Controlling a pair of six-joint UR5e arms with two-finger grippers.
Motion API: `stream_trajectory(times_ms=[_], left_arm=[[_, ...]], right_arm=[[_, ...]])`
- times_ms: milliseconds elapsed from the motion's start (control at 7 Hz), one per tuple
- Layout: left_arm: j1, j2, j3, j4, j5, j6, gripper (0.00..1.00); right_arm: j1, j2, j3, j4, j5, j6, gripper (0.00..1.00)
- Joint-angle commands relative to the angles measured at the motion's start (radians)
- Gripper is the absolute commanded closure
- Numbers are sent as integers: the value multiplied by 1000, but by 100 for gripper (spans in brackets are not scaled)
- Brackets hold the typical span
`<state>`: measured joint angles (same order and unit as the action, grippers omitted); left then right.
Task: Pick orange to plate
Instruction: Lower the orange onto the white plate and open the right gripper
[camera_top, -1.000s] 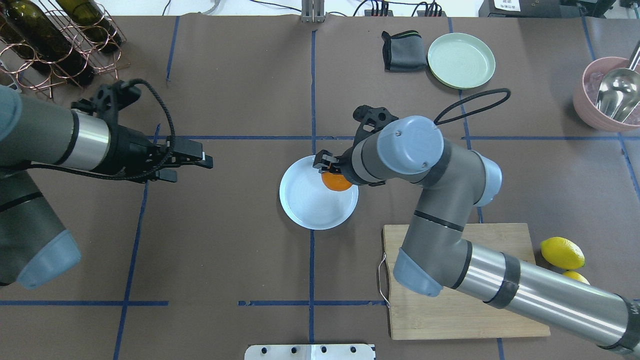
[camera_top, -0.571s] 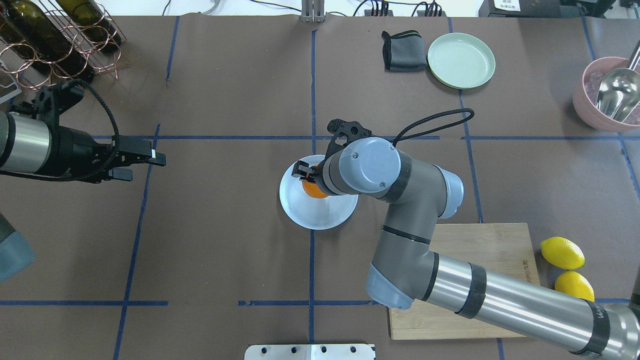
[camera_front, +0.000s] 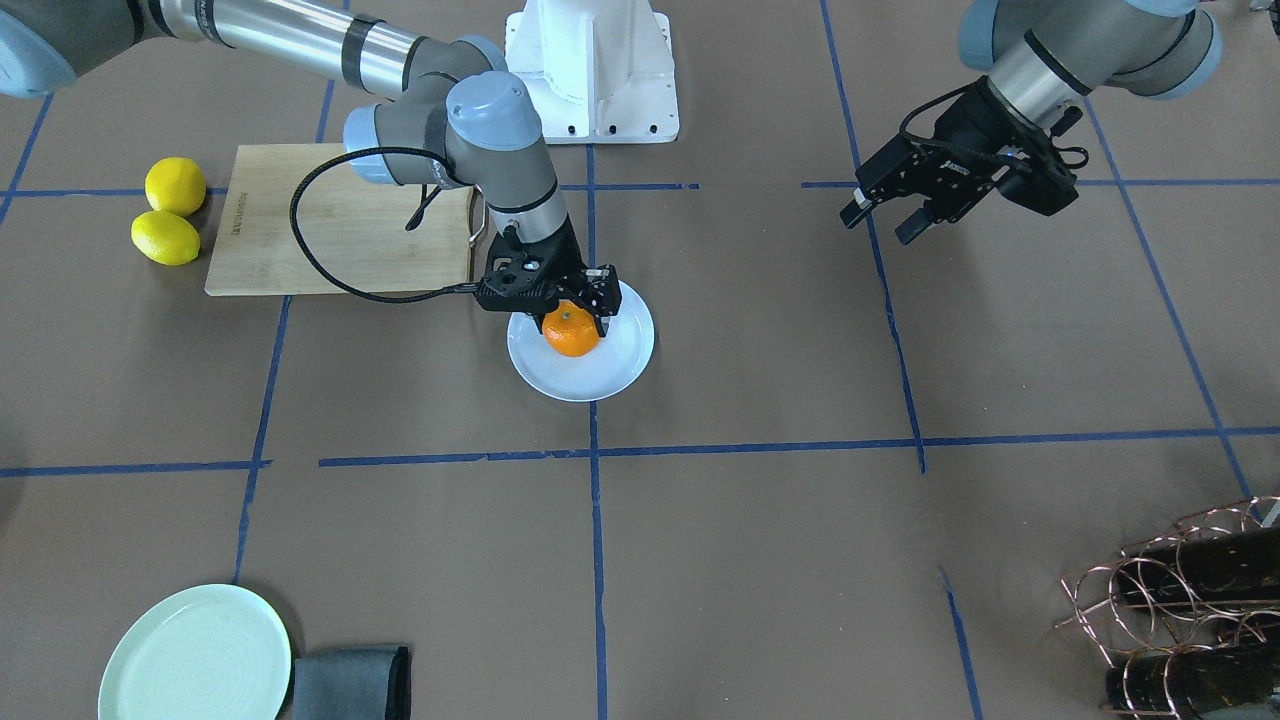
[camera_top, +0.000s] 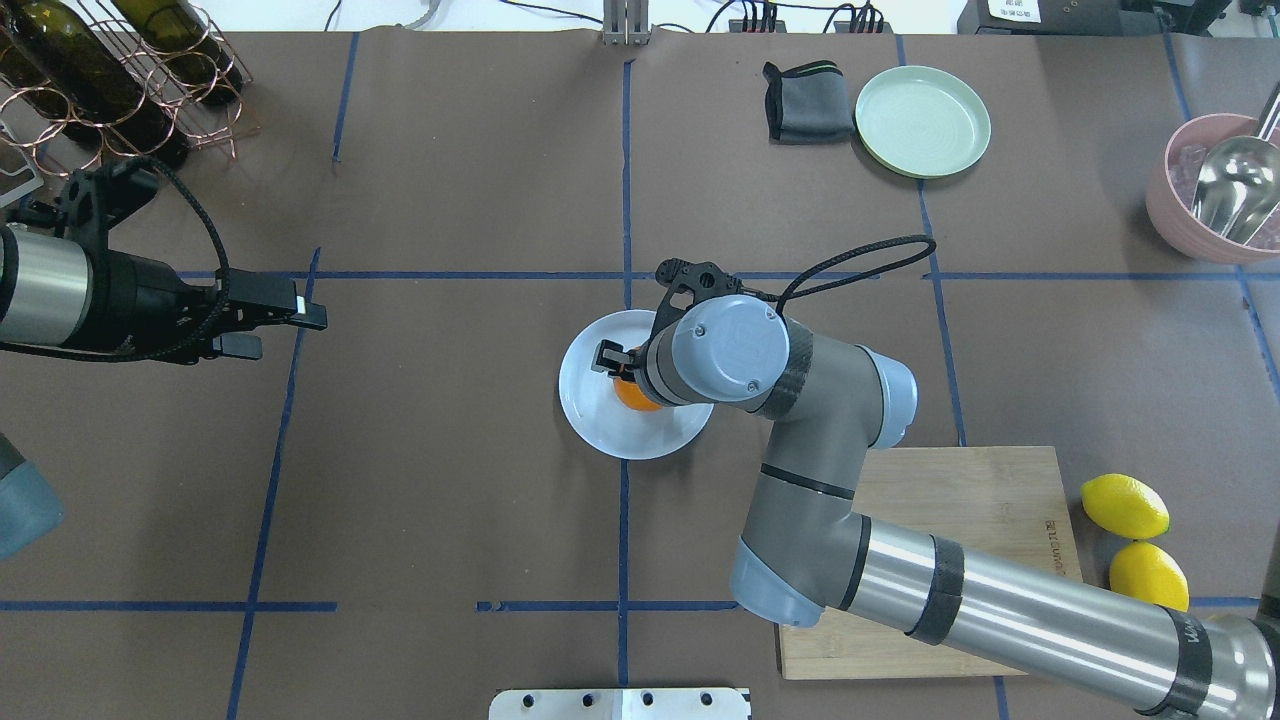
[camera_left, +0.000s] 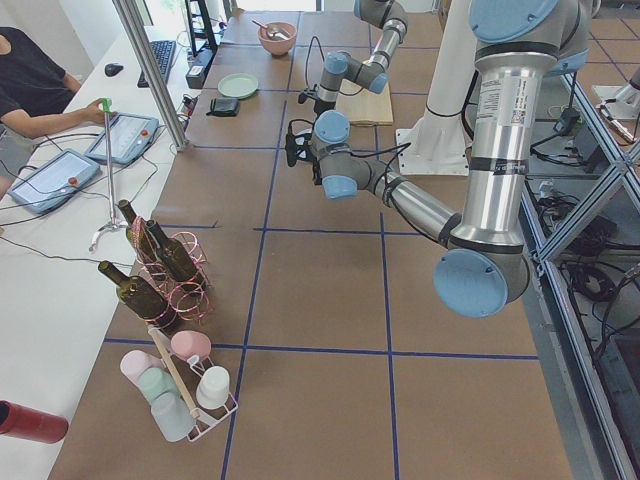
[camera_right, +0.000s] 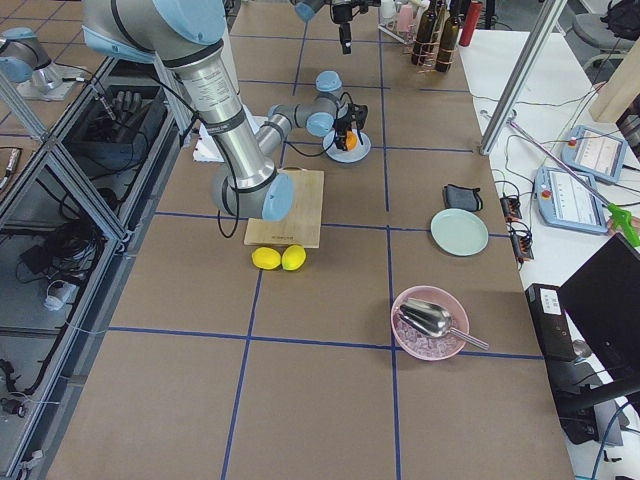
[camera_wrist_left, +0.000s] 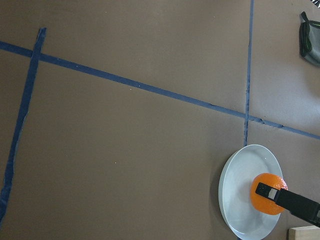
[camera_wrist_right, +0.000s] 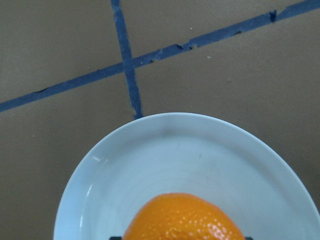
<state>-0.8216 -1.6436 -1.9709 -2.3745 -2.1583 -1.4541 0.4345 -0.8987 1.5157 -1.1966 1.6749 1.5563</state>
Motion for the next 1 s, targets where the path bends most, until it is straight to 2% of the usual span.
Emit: stream_trajectory(times_ms=[0, 286, 429, 571, 714, 857], left_arm=[[-1, -1, 0, 0, 0, 0, 1], [-1, -2, 1, 0, 0, 0, 0], [-1, -1, 1, 0, 0, 0, 1], [-1, -1, 1, 0, 0, 1, 1], [-1, -1, 3, 1, 0, 3, 1], [-4, 4, 3, 1, 0, 14, 1]], right_arm=[[-5, 4, -2, -1, -15, 1, 0], [4, -3, 47, -1, -9, -2, 0], [25, -28, 126, -30, 14, -2, 0], [50, -104, 246, -52, 57, -2, 0], [108, -165, 338, -52, 131, -4, 0], [195, -225, 398, -52, 263, -5, 0]])
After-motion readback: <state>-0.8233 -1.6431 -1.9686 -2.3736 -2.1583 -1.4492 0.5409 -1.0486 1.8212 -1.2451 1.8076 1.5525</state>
